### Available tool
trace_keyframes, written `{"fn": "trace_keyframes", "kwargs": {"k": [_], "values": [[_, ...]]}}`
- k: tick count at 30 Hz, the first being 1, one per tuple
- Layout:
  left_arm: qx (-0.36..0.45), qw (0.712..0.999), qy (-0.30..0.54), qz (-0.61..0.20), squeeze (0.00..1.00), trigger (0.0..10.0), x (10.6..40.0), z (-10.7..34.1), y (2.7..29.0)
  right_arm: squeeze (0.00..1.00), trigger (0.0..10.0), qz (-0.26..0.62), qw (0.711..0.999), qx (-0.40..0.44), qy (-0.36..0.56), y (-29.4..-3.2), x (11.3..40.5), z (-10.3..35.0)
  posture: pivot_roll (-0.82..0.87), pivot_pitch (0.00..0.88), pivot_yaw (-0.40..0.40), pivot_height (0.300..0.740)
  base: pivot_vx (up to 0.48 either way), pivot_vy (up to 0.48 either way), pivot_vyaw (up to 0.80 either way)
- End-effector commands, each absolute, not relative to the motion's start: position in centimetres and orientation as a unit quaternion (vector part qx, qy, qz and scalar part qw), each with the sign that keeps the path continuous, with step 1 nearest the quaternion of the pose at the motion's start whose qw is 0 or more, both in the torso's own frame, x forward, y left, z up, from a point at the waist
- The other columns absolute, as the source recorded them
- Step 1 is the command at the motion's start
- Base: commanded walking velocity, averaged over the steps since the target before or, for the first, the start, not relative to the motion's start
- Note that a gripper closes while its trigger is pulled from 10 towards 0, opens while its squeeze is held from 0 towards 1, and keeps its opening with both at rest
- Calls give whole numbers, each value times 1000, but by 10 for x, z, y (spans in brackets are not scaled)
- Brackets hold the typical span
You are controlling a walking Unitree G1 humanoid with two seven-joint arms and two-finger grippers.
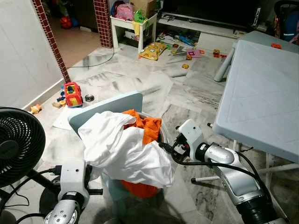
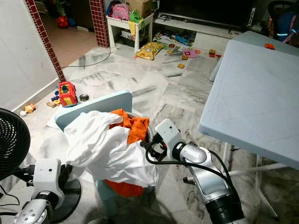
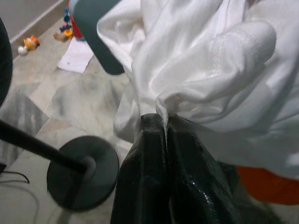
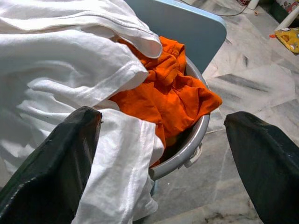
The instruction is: Hang hanger
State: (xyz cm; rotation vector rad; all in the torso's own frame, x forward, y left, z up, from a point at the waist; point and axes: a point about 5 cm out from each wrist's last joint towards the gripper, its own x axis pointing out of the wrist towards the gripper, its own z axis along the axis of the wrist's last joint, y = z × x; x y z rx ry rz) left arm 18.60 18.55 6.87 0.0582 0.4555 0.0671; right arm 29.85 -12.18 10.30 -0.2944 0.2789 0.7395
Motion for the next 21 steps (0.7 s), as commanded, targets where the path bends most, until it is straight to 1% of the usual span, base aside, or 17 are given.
{"fn": "trace_keyframes", "kwargs": {"k": [1, 2, 4, 5, 13, 16, 21], "values": [[35, 971, 235, 35, 0, 1569, 186, 65, 188, 0, 10000, 361, 911, -150, 130, -122, 299, 106, 11, 69, -40, 740, 0, 0, 0], [38, 971, 233, 34, 0, 2314, 188, 65, 189, 0, 10000, 360, 912, -150, 130, -122, 300, 106, 11, 69, -39, 740, 0, 0, 0], [45, 971, 231, 36, 0, 5451, 193, 65, 190, 0, 10000, 359, 912, -150, 129, -122, 300, 106, 10, 70, -40, 740, 0, 0, 0], [51, 971, 232, 33, 0, 10000, 195, 64, 190, 0, 10000, 359, 912, -150, 129, -122, 300, 106, 7, 69, -40, 740, 0, 0, 0], [68, 971, 230, 6, 0, 10000, 201, 64, 183, 0, 10000, 361, 911, -153, 128, -121, 299, 107, 5, 68, -41, 740, 0, 0, 0], [86, 973, 215, -5, 0, 10000, 205, 66, 178, 0, 10000, 361, 911, -155, 126, -121, 299, 109, 5, 65, -43, 740, 0, 0, 0], [81, 974, 210, -6, 0, 10000, 207, 66, 175, 0, 10000, 362, 910, -155, 126, -121, 300, 109, 6, 64, -44, 740, 0, 0, 0]]}}
